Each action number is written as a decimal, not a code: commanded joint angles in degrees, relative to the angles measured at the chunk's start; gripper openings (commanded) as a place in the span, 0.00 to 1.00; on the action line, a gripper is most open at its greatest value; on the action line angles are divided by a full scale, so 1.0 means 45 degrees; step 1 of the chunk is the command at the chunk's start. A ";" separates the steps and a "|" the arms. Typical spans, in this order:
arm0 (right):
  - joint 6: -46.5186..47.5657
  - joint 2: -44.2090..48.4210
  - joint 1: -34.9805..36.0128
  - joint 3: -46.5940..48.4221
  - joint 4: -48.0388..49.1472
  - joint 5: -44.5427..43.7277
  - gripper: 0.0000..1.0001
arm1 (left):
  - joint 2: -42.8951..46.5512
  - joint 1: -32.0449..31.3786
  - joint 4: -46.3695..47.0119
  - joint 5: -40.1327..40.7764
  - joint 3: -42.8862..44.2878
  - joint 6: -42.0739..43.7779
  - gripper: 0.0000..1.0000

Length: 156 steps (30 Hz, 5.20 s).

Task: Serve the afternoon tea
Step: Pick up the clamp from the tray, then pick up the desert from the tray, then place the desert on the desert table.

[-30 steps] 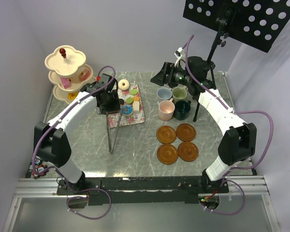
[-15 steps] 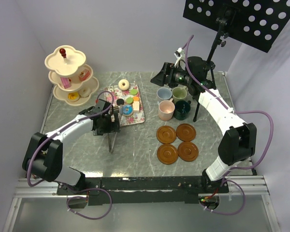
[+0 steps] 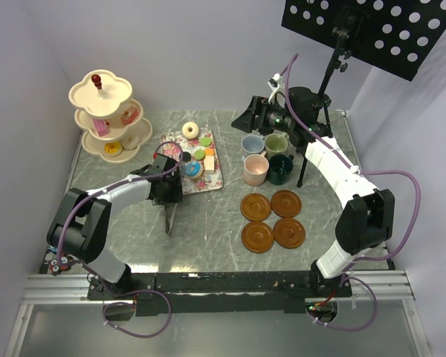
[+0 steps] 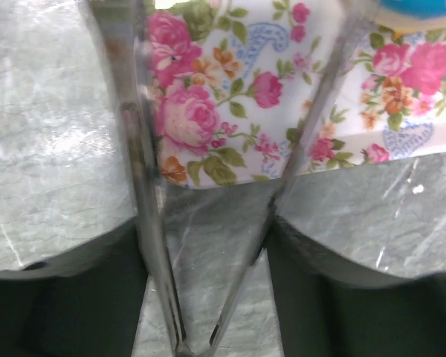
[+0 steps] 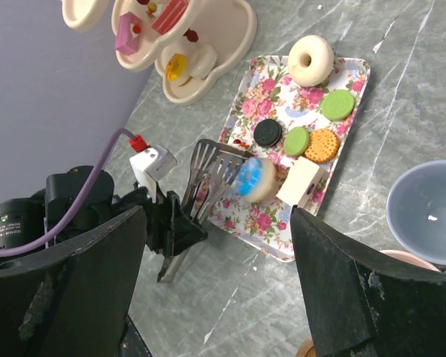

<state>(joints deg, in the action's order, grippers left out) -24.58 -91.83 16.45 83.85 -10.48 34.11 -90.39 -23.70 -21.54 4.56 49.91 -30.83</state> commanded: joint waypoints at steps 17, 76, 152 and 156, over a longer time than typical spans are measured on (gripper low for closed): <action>0.0032 0.0602 -0.0100 -0.0119 0.0317 0.0272 0.84 | 0.1083 -0.0006 -0.5406 0.0002 0.4726 -0.0492 0.47; -0.0027 0.0290 -0.0198 0.0037 0.0591 0.0838 0.84 | -0.3253 0.0736 -1.0174 0.0218 1.0823 0.1187 0.62; -0.0124 0.0329 -0.0315 -0.0157 0.0747 0.1170 0.84 | -0.0382 0.3859 -0.9960 0.1195 1.2229 0.0932 0.53; -0.0183 0.0368 -0.0315 -0.0197 0.0766 0.1190 0.84 | -0.0226 0.4681 -0.9648 0.0999 1.2073 0.0992 0.53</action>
<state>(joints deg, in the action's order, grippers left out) -25.08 -91.74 15.68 83.13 -9.85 38.48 -93.56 -4.91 -66.70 9.32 103.22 -27.53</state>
